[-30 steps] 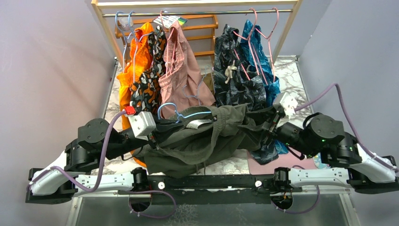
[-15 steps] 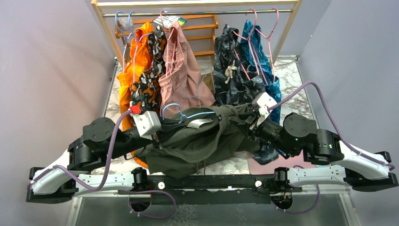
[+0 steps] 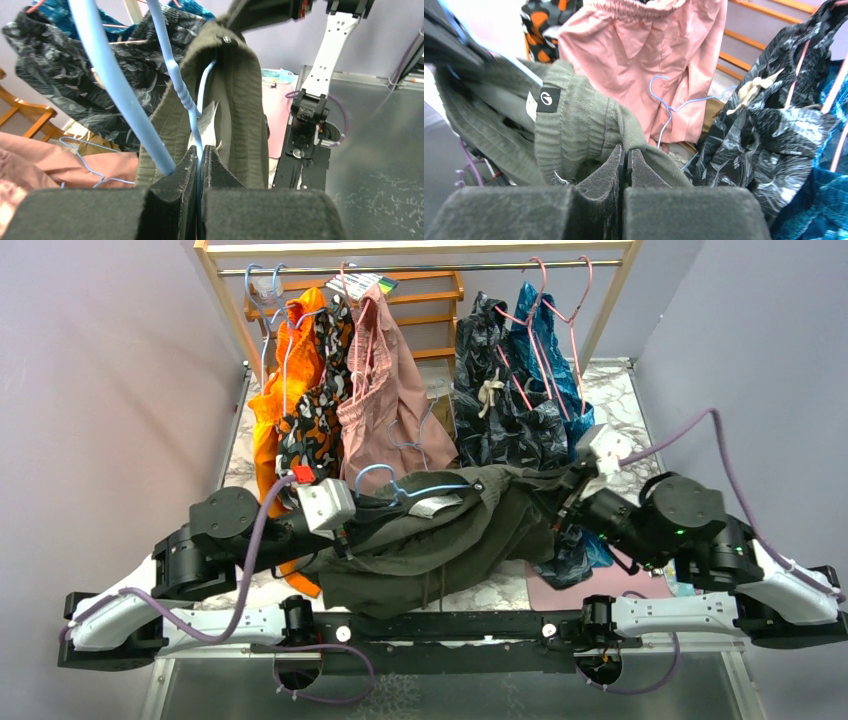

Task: Place the shorts on the hanger
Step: Hang the shorts on the hanger.

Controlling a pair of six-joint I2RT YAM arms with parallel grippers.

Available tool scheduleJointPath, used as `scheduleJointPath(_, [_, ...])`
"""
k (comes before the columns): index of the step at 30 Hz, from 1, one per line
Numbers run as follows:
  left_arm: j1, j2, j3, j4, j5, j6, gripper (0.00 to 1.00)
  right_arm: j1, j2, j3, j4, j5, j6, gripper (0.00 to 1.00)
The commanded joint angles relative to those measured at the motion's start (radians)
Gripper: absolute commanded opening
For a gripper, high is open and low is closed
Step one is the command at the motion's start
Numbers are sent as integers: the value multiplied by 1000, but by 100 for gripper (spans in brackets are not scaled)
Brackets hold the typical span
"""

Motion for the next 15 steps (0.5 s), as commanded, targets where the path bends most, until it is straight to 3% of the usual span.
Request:
scheduleJointPath(1, [4, 61, 17, 21, 103, -9, 0, 5, -6, 98, 51, -60, -18, 1])
scheduleJointPath(4, [3, 91, 29, 19, 119, -4, 0, 5, 28, 141, 13, -97, -21, 1])
scheduleJointPath(7, [3, 98, 50, 20, 110, 6, 0, 5, 95, 215, -130, -156, -6, 3])
scheduleJointPath(9, [3, 94, 66, 20, 107, 10, 0, 5, 123, 238, -210, -160, 11, 38])
scheduleJointPath(10, [3, 92, 71, 20, 107, 10, 0, 6, 126, 239, -220, -159, 14, 51])
scheduleJointPath(12, [3, 84, 79, 20, 104, 13, 0, 5, 116, 239, -214, -157, 8, 61])
scheduleJointPath(15, [3, 70, 81, 18, 99, 12, 0, 5, 86, 246, -176, -176, -24, 64])
